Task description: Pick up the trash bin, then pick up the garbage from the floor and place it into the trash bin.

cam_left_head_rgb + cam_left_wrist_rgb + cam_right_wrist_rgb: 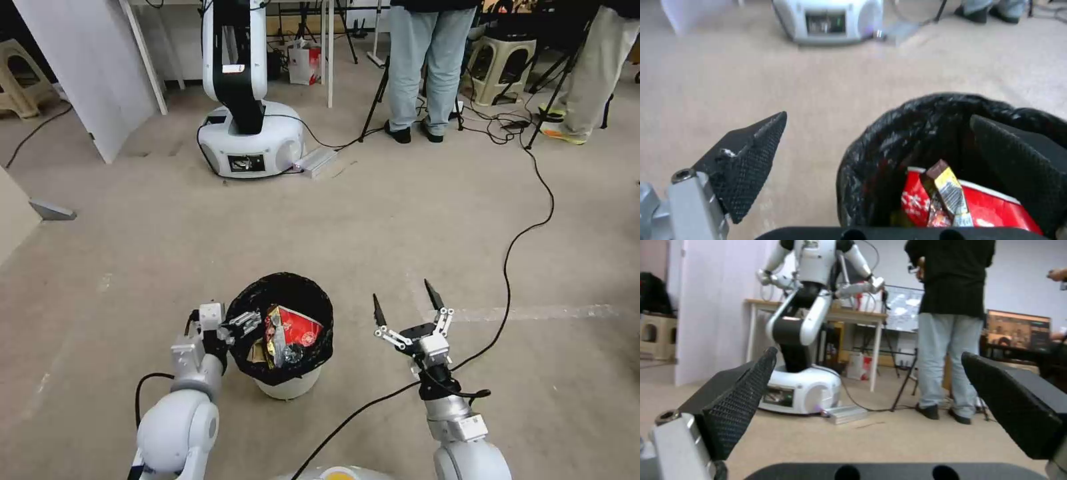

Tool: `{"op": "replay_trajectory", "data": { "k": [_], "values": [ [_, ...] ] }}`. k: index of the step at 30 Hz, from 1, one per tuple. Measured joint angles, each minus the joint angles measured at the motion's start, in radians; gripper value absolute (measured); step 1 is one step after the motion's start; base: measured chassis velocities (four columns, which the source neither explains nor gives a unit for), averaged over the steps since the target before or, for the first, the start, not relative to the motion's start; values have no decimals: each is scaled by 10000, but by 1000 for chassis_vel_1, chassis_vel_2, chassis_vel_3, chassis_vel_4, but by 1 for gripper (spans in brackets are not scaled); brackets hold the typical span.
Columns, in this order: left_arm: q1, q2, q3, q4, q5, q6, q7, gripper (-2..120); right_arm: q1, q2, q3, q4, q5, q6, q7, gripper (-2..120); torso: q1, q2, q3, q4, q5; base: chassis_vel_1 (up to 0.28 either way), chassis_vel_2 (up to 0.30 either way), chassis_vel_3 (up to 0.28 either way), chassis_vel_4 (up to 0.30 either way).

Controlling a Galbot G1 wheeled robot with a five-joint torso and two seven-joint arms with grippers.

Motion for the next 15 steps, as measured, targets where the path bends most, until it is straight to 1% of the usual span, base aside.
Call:
{"op": "replay_trajectory", "data": {
  "k": [1, 2, 4, 5, 6, 8, 9, 11, 15],
  "values": [
    [205, 45, 76, 48, 294, -977, 10, 100, -37, 35, -23, 6, -178, -52, 249, 100, 0, 0, 0, -1, 1, 0, 0, 0, 0],
    [205, 45, 76, 48, 294, -977, 10, 100, -37, 35, -23, 6, -178, -52, 249, 100, 0, 0, 0, -1, 1, 0, 0, 0, 0],
    [420, 108, 205, 308, 624, -2649, -58, 100, -84, 156, -6, 11, -592, -114, 599, 100, -1, 0, 0, -3, 0, 0, 0, 0, 0],
    [492, 138, 254, 457, 750, -3207, -79, 100, -101, 212, 29, 12, -820, -108, 690, 100, -1, 0, 0, -3, 0, 0, 0, 0, 0],
    [492, 138, 254, 457, 750, -3207, -79, 100, -101, 212, 29, 12, -820, -108, 690, 100, -1, 0, 0, -3, 0, 0, 0, 0, 0],
    [559, 182, 382, 671, 979, -3843, -168, 100, -168, 279, 57, 33, -1037, -96, 772, 100, 0, 0, 0, -3, 0, 0, 0, 0, 0],
    [559, 182, 382, 671, 979, -3843, -168, 100, -168, 279, 57, 33, -1037, -96, 772, 100, 0, 0, 0, -3, 0, 0, 0, 0, 0],
    [579, 210, 562, 893, 1228, -4232, -370, 100, -254, 333, 62, 72, -1110, -75, 841, 100, -1, 0, 0, -3, -1, 0, 0, 0, 0],
    [560, 221, 674, 1074, 1399, -4478, -517, 100, -307, 370, 92, 83, -1154, -50, 895, 100, -1, 0, 0, -3, -1, 0, 0, 0, 0]
  ]
}}
